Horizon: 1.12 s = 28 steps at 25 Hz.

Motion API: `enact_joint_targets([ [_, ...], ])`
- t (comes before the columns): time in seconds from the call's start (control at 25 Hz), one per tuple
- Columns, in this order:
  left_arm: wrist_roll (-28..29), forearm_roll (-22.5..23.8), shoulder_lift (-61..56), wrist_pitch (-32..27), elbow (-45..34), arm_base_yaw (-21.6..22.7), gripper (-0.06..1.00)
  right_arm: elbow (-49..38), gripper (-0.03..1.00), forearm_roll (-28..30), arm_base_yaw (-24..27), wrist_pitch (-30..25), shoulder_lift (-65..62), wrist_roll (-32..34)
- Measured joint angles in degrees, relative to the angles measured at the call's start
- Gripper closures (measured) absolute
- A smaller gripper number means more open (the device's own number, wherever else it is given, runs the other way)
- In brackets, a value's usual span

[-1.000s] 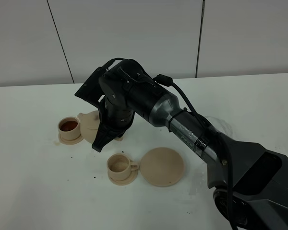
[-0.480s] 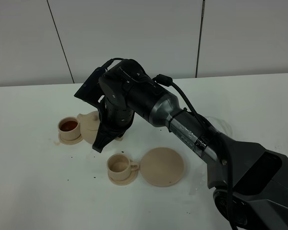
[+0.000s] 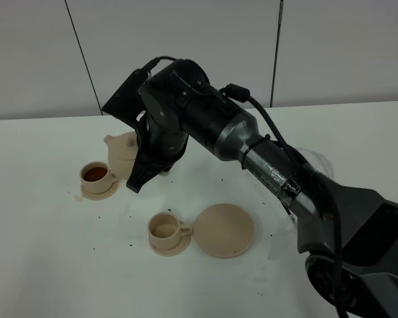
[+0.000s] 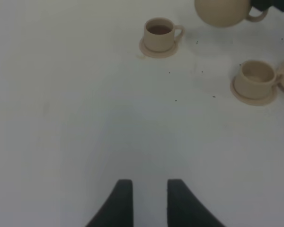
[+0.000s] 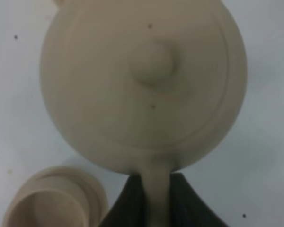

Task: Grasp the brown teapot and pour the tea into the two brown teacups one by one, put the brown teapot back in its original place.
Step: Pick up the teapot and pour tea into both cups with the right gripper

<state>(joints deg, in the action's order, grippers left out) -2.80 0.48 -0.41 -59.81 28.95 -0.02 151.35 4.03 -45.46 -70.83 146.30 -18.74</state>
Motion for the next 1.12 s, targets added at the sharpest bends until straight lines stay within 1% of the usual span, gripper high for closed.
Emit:
enact_joint_targets([
  [0.2, 0.0, 0.0, 0.0, 0.0, 0.0, 0.0, 0.70, -2.3, 0.87, -0.4, 0.7, 0.0, -1.8, 0.9],
  [0.48, 0.0, 0.0, 0.0, 0.0, 0.0, 0.0, 0.70, -11.2, 0.87, -0.1, 1.2, 0.1, -7.4, 1.7],
  [1.12, 0.0, 0.0, 0.0, 0.0, 0.0, 0.0, 0.70, -38.2, 0.87, -0.5, 2.9, 0.3, -22.8, 0.8],
])
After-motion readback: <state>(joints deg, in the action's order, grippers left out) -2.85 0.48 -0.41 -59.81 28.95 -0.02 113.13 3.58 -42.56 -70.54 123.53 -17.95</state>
